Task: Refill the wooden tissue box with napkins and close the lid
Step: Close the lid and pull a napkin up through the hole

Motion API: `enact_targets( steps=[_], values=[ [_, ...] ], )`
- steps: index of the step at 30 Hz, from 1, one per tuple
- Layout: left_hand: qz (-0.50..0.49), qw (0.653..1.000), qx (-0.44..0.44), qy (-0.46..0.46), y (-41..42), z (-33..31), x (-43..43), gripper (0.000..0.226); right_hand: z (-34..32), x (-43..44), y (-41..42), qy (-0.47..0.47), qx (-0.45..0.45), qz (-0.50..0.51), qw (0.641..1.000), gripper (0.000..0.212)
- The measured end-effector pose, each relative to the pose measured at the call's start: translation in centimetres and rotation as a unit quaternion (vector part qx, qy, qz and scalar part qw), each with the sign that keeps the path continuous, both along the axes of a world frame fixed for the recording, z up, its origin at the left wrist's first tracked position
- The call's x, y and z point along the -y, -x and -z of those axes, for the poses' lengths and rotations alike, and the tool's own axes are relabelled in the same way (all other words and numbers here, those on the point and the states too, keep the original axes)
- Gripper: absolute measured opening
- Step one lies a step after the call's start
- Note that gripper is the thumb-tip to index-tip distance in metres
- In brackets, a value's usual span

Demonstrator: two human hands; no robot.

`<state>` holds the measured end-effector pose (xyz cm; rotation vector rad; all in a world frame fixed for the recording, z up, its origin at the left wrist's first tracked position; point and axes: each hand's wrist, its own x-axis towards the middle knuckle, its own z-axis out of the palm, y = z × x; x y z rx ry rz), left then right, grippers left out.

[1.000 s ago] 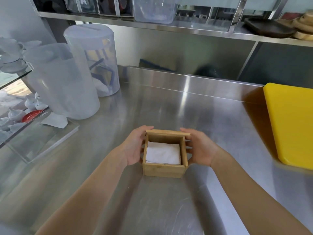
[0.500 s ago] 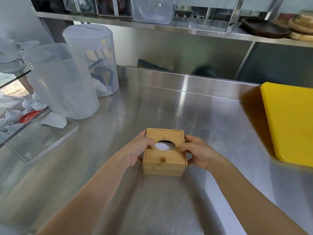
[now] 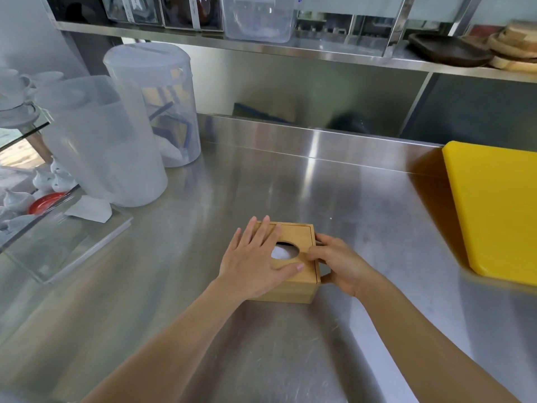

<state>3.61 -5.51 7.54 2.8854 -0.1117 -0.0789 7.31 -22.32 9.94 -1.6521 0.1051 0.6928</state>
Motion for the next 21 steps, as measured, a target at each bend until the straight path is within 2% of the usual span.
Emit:
enact_targets(
  steps=[3,5,7,9,12,18,21],
  values=[
    [-0.001,1.0,0.011,0.006,0.1,0.1,-0.1,0.09,0.0,-0.5,0.3,0.036,0.053,0.009,0.998,0.035],
    [-0.007,1.0,0.019,0.013,0.3,0.1,0.0,0.089,0.1,-0.8,0.5,0.08,0.137,0.036,0.987,0.037],
    [-0.01,1.0,0.024,0.015,0.3,0.2,0.1,0.089,0.3,-1.0,0.4,0.16,0.271,0.041,0.948,0.032],
    [-0.013,0.999,0.032,0.015,0.4,0.3,0.1,0.089,0.4,-1.2,0.3,0.205,0.354,0.007,0.913,0.017],
    [-0.016,0.999,0.028,0.021,0.3,0.3,0.1,0.088,0.6,-1.3,0.2,0.281,0.382,-0.09,0.875,0.009],
    [-0.018,0.999,0.024,0.025,0.4,0.2,0.2,0.085,-1.0,-2.3,-0.1,0.371,0.377,-0.223,0.819,0.03],
    [-0.014,0.999,0.022,0.025,0.4,0.0,0.2,0.084,-2.0,-3.0,-0.3,0.408,0.363,-0.309,0.778,0.041]
  ],
)
